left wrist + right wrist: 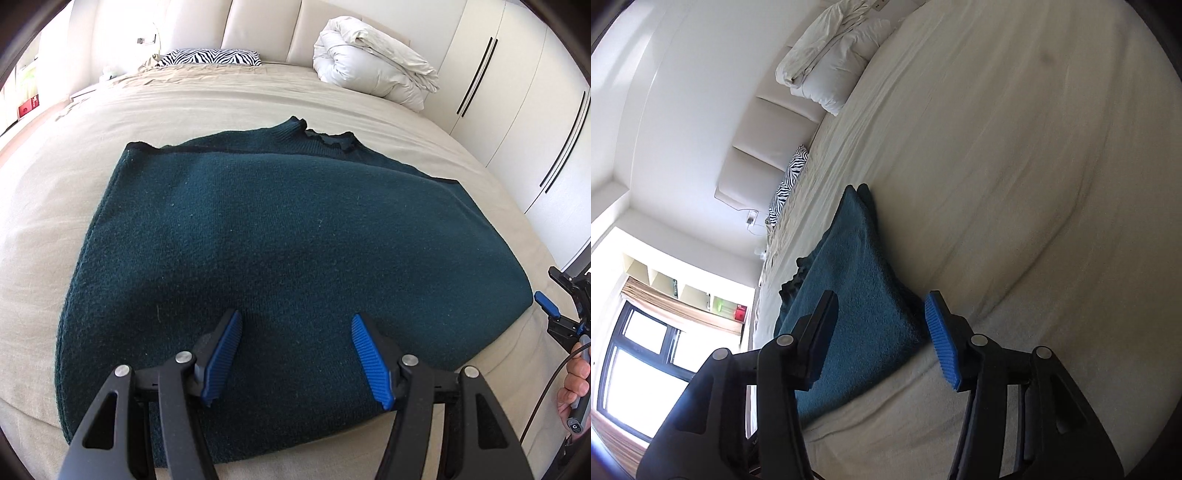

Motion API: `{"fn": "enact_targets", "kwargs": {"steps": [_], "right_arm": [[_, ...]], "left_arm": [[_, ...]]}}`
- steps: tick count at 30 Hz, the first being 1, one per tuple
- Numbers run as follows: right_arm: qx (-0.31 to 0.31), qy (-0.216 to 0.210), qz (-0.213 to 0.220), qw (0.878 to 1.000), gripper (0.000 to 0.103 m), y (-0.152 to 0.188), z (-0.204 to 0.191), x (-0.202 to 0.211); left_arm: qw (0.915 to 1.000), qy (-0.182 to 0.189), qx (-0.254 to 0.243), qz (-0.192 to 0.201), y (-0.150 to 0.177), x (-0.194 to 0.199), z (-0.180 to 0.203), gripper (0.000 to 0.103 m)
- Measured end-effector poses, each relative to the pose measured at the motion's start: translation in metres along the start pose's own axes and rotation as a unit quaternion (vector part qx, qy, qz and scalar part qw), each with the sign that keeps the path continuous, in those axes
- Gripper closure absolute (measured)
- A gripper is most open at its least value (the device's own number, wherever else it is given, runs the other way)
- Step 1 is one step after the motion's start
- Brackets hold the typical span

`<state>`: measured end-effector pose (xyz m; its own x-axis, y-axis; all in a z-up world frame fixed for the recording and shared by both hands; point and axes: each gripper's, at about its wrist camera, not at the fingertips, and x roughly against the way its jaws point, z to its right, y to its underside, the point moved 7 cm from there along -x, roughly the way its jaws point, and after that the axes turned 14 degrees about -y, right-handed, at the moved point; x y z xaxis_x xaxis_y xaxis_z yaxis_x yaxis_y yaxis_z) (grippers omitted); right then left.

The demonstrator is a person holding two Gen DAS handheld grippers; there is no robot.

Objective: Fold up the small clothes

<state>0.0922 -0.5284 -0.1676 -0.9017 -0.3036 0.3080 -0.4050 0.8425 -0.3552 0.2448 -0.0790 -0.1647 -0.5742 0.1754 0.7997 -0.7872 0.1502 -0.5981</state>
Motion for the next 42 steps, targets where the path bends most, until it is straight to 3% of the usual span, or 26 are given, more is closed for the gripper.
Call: {"fn": "enact_targets", "kwargs": {"steps": [5,9,12,18,20,23,30,34,40,42], "right_arm": [[0.058,-0.012,-0.042,0.997,0.054,0.018,-0.045,-0.007],[0.108,-0.036,-0.091,0.989,0.051,0.039,-0.092,-0.024],[0.134,-0.058,-0.127,0.981,0.048,0.058,-0.119,-0.04],[0.148,-0.084,-0.189,0.967,0.047,0.092,-0.163,-0.093],[0.153,-0.084,-0.207,0.963,0.047,0.1,-0.17,-0.106],[0.155,-0.088,-0.23,0.957,0.047,0.109,-0.179,-0.125],[0.114,-0.101,-0.268,0.951,0.047,0.118,-0.177,-0.166],[0.09,-0.104,-0.28,0.95,0.047,0.122,-0.174,-0.19],[0.076,-0.095,-0.309,0.943,0.047,0.136,-0.169,-0.229],[0.076,-0.087,-0.321,0.94,0.047,0.142,-0.165,-0.24]], "left_arm": [[0.9987,0.007,0.05,0.008,-0.003,0.021,-0.025,0.038],[0.9925,-0.005,0.118,0.03,-0.004,0.044,-0.078,0.034],[0.9885,-0.007,0.15,0.019,-0.006,0.044,-0.11,0.03],[0.9728,0.084,0.21,-0.05,-0.005,0.014,-0.131,0.029],[0.9657,0.114,0.226,-0.058,-0.007,0.011,-0.133,0.028],[0.9466,0.17,0.26,-0.086,-0.01,0.003,-0.134,0.028],[0.9088,0.234,0.306,-0.159,-0.018,-0.015,-0.135,0.029],[0.8988,0.247,0.312,-0.184,-0.019,-0.022,-0.13,0.045],[0.8975,0.241,0.318,-0.188,-0.009,-0.027,-0.132,0.082],[0.8959,0.246,0.322,-0.183,-0.006,-0.027,-0.135,0.084]]}}
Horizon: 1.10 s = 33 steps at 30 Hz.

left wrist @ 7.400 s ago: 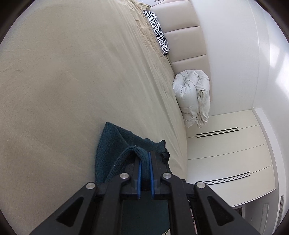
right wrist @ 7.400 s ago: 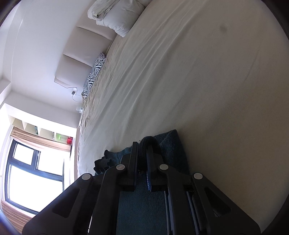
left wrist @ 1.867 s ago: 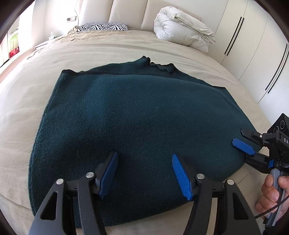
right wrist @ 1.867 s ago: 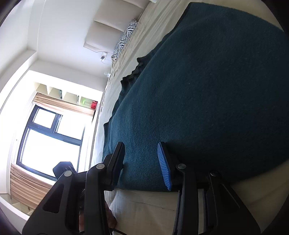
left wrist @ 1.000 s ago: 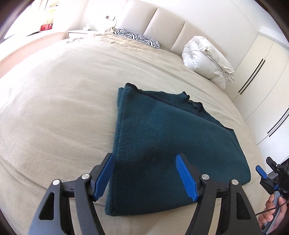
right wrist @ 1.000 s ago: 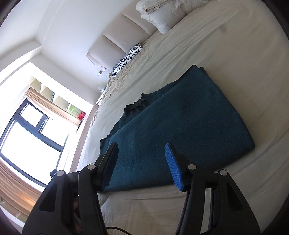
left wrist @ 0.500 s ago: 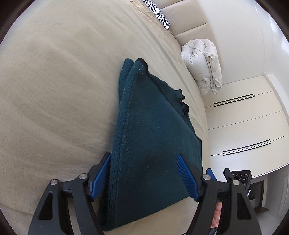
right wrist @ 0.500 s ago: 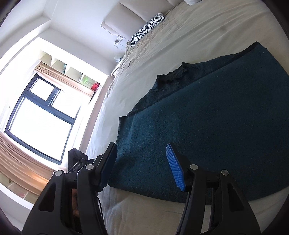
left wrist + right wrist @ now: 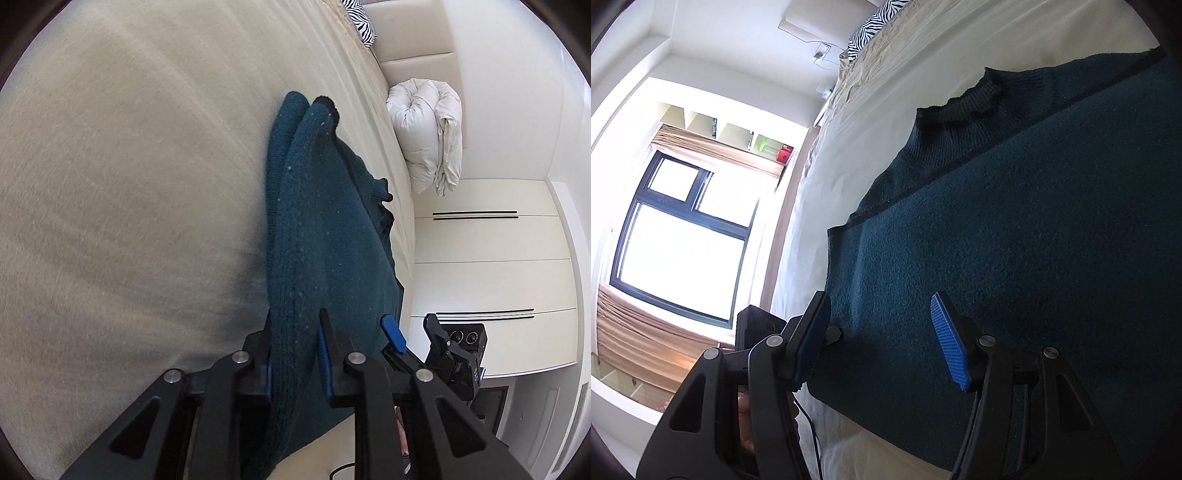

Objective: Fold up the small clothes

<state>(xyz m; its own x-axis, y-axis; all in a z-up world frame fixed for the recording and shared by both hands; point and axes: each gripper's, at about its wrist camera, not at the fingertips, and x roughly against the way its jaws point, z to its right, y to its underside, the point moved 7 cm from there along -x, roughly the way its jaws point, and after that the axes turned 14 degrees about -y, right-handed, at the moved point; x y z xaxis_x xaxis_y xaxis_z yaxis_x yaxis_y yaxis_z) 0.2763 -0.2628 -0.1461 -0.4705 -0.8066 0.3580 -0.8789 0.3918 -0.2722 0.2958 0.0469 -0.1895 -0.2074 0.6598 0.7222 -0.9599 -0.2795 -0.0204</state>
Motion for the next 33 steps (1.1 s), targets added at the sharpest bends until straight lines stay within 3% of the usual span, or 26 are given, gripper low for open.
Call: {"fn": "enact_targets", "kwargs": {"steps": [4,13,18,22,28,31,33], "right_arm": [[-0.018,0.026,-0.018,0.999,0.047,0.003,0.02,-0.016],[-0.009,-0.017,-0.003,1.0,0.048,0.005,0.029,-0.013],[-0.055,-0.077,0.026,0.995,0.046,-0.007,0.029,0.018],[-0.085,-0.125,0.057,0.987,0.04,-0.022,0.035,0.057],[-0.135,-0.203,0.109,0.964,0.028,-0.043,0.051,0.117],[-0.157,-0.214,0.129,0.955,0.023,-0.05,0.069,0.143],[-0.167,-0.211,0.135,0.954,0.023,-0.052,0.082,0.155]], "left_arm": [[0.9999,0.001,-0.008,0.009,0.001,0.004,0.001,0.086],[0.9986,-0.006,-0.044,0.03,0.003,0.017,0.032,0.087],[0.9963,-0.005,-0.076,0.041,0.011,0.027,0.077,0.088],[0.9919,0.0,-0.119,0.045,0.028,0.022,0.136,0.088],[0.9833,0.024,-0.18,0.015,0.072,-0.035,0.224,0.088],[0.9807,0.034,-0.192,-0.014,0.095,-0.083,0.246,0.087],[0.9792,0.049,-0.194,-0.035,0.109,-0.11,0.252,0.077]]}}
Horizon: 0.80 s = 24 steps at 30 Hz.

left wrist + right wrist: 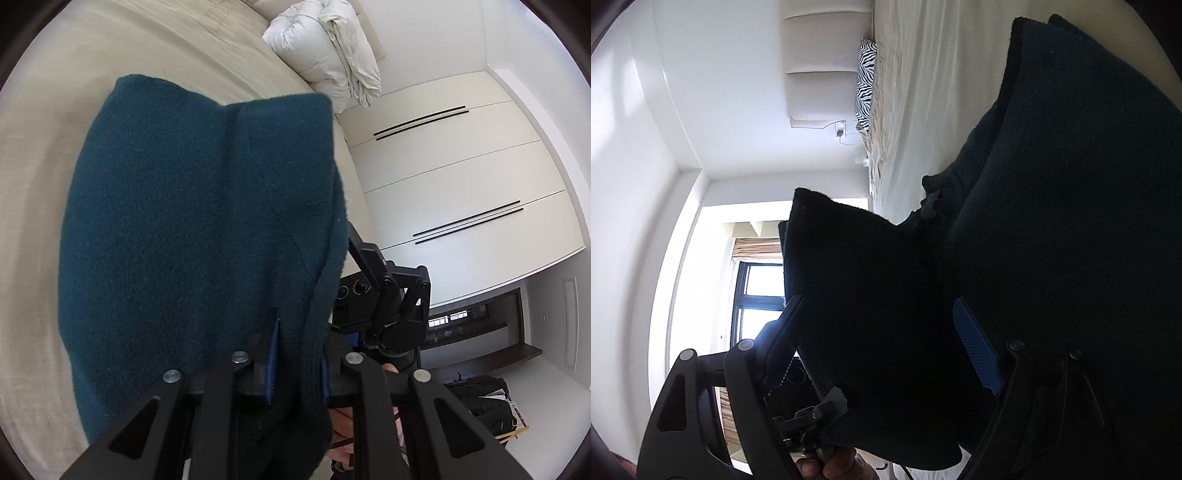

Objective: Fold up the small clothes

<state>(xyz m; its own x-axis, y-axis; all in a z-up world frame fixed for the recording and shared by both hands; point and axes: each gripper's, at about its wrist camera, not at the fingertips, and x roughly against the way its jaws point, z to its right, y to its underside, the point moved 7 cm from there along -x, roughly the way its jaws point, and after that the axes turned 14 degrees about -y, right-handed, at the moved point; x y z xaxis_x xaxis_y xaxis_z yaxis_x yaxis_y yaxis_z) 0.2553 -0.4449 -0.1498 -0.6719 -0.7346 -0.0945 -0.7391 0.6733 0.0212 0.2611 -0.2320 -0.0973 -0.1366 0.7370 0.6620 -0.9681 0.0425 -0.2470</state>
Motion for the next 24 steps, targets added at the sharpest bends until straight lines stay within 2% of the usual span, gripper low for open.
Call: {"fn": "enact_targets", "kwargs": {"steps": [1,3,4,5,9,11,13,16,18,21,24], "right_arm": [[-0.004,0.0,0.003,1.0,0.022,-0.003,0.002,0.006],[-0.015,0.006,0.009,1.0,0.022,-0.008,0.007,0.017],[-0.021,0.003,0.01,1.0,0.022,-0.009,0.01,0.02],[-0.023,-0.005,0.008,1.0,0.023,-0.01,0.01,0.022],[-0.007,0.016,-0.005,1.0,0.023,-0.009,0.01,0.017],[0.015,0.066,-0.027,0.997,0.024,-0.004,0.01,0.014],[0.05,0.129,-0.061,0.988,0.026,0.005,0.008,0.005],[0.092,0.22,-0.103,0.966,0.049,0.015,0.015,-0.01],[0.104,0.265,-0.111,0.952,0.074,0.014,0.02,-0.013],[0.113,0.287,-0.102,0.946,0.087,0.005,0.018,-0.006],[0.13,0.301,-0.099,0.94,0.089,-0.004,0.007,0.0]], "left_arm": [[0.9999,0.011,0.001,-0.011,0.005,-0.01,0.002,0.064],[0.9991,0.038,0.007,-0.019,0.014,-0.014,0.004,0.053],[0.9988,0.046,0.001,-0.015,0.017,-0.008,0.004,0.044],[0.9989,0.046,-0.005,-0.004,0.018,-0.001,0.002,0.04],[0.9989,0.032,-0.011,0.031,0.016,0.035,-0.017,0.04],[0.9989,0.008,-0.013,0.045,0.019,0.049,-0.033,0.04],[0.9988,0.003,-0.003,0.049,0.019,0.056,-0.048,0.04],[0.9987,-0.004,0.016,0.049,0.016,0.054,-0.063,0.04],[0.9989,-0.005,0.017,0.043,0.021,0.051,-0.067,0.04],[0.9991,-0.01,0.012,0.039,0.027,0.051,-0.07,0.04],[0.9992,-0.011,0.009,0.038,0.029,0.05,-0.069,0.04]]}}
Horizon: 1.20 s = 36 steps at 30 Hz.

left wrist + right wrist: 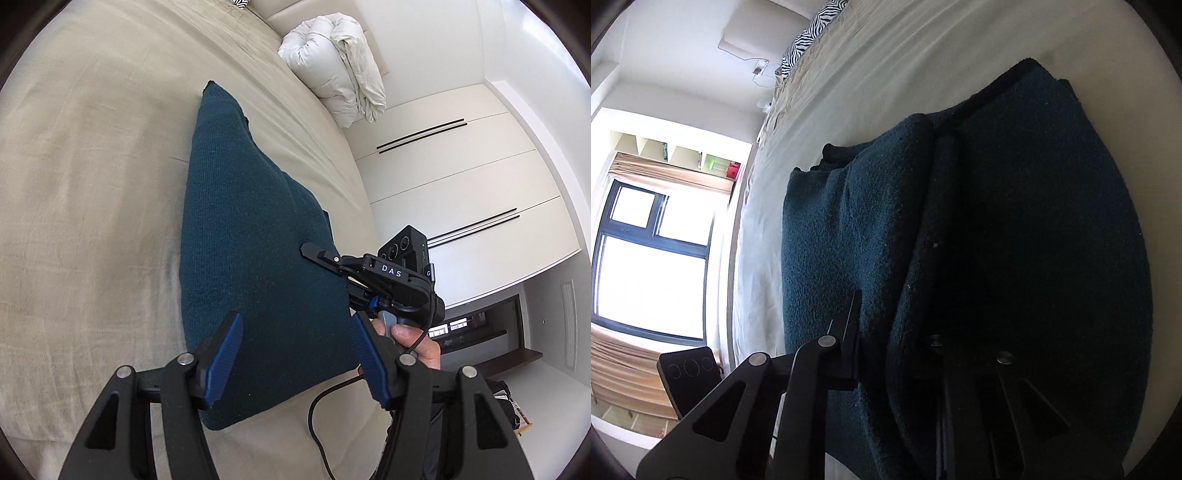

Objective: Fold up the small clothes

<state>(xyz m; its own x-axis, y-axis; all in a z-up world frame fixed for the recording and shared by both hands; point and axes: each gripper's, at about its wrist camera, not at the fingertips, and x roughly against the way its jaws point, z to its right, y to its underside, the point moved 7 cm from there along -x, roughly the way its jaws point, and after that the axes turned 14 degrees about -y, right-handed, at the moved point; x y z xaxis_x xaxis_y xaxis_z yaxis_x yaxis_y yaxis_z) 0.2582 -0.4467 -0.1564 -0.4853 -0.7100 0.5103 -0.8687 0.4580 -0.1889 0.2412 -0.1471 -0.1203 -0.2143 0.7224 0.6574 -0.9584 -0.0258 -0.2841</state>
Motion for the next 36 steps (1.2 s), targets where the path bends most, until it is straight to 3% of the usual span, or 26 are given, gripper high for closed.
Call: {"fn": "enact_targets", "kwargs": {"steps": [9,15,18,24,28,32,36], "right_arm": [[0.049,0.03,0.014,0.998,0.09,-0.024,-0.019,0.052],[-0.003,0.07,0.022,0.997,0.09,-0.035,0.053,0.059],[-0.036,0.011,0.038,0.999,0.088,-0.035,0.067,0.062],[-0.034,0.009,0.049,0.998,0.083,-0.022,0.047,0.069],[-0.015,0.056,0.067,0.996,0.082,0.012,0.038,0.084],[-0.006,0.096,0.129,0.987,0.082,0.025,0.027,0.117],[0.032,0.007,0.121,0.992,0.082,0.019,-0.012,0.118]], "left_arm": [[0.9998,-0.006,-0.02,0.008,0.001,0.005,0.01,0.039],[0.9993,-0.016,-0.033,-0.007,0.004,-0.011,0.015,0.038],[0.9987,-0.023,-0.044,-0.015,0.008,-0.02,0.02,0.038],[0.9972,-0.032,-0.067,-0.008,0.008,-0.026,0.034,0.038],[0.9957,-0.035,-0.086,0.0,0.001,-0.026,0.045,0.038],[0.9926,-0.047,-0.111,0.011,-0.014,-0.031,0.059,0.038],[0.987,-0.069,-0.141,0.034,-0.046,-0.044,0.077,0.038]]}}
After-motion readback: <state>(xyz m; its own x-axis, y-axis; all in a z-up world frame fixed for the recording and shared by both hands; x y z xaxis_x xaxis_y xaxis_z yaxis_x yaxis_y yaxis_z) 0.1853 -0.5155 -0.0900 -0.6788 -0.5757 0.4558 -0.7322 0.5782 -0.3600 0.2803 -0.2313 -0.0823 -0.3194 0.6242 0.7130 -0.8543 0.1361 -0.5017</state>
